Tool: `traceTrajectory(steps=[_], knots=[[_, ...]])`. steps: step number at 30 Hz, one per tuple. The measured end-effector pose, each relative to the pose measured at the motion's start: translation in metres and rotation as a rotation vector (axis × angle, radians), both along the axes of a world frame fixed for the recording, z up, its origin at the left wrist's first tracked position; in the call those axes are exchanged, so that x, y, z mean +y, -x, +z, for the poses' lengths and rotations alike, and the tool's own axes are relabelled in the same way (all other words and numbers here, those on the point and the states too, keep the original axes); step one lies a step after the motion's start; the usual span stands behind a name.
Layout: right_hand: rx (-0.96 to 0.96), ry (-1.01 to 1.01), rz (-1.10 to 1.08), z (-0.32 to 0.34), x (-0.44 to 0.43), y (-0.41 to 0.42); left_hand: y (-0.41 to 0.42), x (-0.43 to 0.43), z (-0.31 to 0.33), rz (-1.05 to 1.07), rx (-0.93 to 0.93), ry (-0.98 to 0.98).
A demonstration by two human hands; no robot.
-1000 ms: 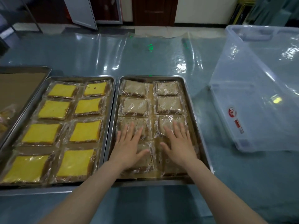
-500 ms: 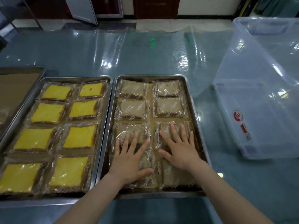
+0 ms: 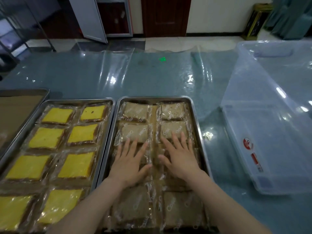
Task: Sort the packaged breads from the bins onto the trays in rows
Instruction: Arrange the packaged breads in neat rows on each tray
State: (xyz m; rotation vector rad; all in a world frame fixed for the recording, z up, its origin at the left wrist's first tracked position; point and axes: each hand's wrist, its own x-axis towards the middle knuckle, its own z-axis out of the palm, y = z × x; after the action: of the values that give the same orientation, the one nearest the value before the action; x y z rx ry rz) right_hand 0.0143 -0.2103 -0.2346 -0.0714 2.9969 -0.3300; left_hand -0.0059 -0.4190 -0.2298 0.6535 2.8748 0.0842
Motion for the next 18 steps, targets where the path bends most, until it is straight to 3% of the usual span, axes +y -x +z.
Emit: traceTrajectory(steps=[8,18], knots=[[-0.119,-0.053,0.012,-0.009,0.008,0.022,0.027,-0.003,-0.005,0.084,-0.085,0.083],[0.066,0.109,0.117,0.031,-0.039,0.022,0.021,-0.033,0.018,0.125,0.154,-0.031]])
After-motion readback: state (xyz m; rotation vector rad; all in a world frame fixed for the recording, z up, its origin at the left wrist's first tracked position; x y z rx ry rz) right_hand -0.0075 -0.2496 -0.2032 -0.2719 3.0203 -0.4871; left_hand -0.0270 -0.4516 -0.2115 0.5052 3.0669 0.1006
